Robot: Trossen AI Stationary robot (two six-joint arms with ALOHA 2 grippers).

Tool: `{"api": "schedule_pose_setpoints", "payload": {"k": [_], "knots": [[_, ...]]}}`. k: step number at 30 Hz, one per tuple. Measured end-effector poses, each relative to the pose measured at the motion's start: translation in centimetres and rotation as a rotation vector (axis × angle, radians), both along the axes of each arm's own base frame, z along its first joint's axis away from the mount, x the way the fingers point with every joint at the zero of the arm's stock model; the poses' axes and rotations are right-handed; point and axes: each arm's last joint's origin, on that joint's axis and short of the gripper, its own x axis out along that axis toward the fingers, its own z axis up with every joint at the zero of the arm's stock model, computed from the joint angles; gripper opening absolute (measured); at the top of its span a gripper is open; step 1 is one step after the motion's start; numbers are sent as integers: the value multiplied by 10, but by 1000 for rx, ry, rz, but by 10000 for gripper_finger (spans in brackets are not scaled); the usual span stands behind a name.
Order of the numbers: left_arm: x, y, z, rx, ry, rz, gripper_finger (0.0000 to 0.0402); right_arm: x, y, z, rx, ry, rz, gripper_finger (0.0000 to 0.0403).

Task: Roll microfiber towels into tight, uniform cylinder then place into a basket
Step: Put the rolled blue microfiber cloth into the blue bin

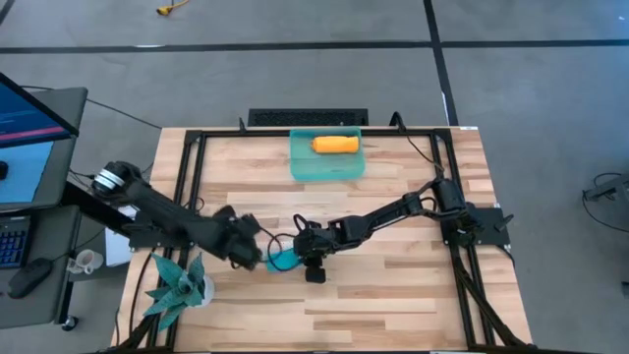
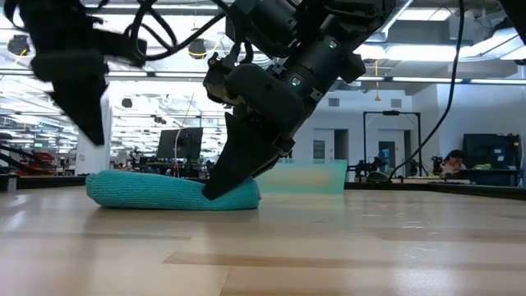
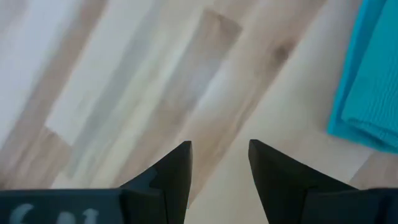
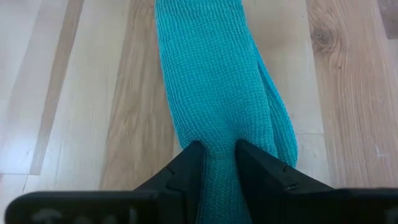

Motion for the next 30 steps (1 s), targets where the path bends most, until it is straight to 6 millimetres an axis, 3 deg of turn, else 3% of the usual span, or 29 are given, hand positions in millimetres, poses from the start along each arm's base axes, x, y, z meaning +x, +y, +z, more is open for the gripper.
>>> {"api": "schedule_pose_setpoints", "payload": {"k": [8, 13, 23, 30], "knots": [[-31, 20, 55, -29, -210, 8, 154, 0, -2, 0, -5, -1, -2, 128], [-46, 21, 74, 3, -368, -6, 154, 0, -1, 0, -5, -1, -1, 127], [-23, -5, 50, -53, -540, -186, 155, 0, -1, 0, -6, -2, -2, 128], [-16, -5, 21, -110, -474, -62, 201, 0, -1, 0, -7, -2, -3, 128]]}}
